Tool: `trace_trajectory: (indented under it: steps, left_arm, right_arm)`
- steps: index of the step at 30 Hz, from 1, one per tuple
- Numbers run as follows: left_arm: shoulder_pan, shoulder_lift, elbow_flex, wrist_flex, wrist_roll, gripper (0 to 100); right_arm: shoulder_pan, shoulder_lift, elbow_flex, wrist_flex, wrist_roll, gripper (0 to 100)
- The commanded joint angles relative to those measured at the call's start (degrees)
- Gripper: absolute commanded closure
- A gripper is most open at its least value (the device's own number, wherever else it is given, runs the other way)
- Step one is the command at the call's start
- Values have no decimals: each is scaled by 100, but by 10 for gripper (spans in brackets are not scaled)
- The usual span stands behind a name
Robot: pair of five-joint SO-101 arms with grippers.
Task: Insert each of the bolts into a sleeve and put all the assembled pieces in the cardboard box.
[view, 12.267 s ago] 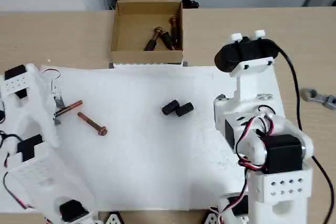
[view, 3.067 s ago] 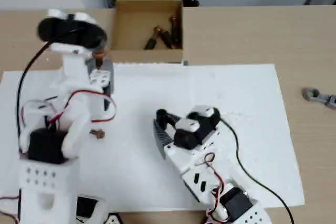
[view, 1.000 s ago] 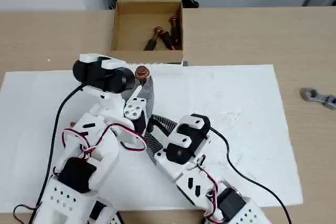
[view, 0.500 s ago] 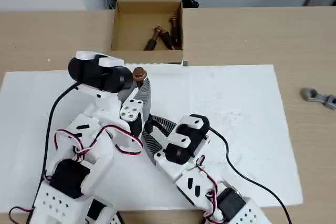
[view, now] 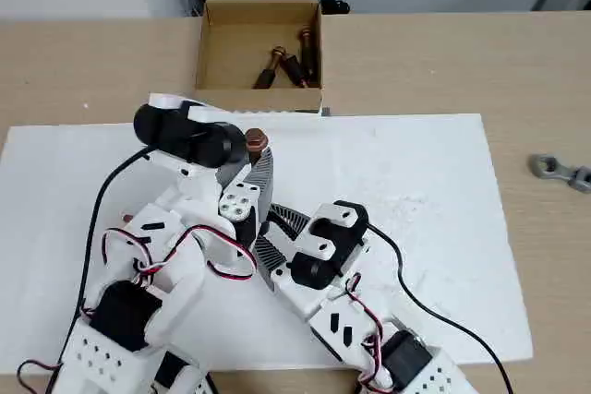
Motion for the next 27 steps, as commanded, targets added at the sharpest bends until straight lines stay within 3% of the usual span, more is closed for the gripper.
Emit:
trace_trajectory:
  steps: [1, 12, 27]
  left_arm:
    - [35, -70, -312, 18, -44, 992]
    - [35, -70, -901, 536, -211, 994]
    - [70, -88, -760, 844, -18, 994]
  right_arm:
    - [-48, 13, 70, 4, 79, 996]
    - [-48, -13, 70, 259, 79, 996]
    - [-48, -31, 70, 233, 79, 996]
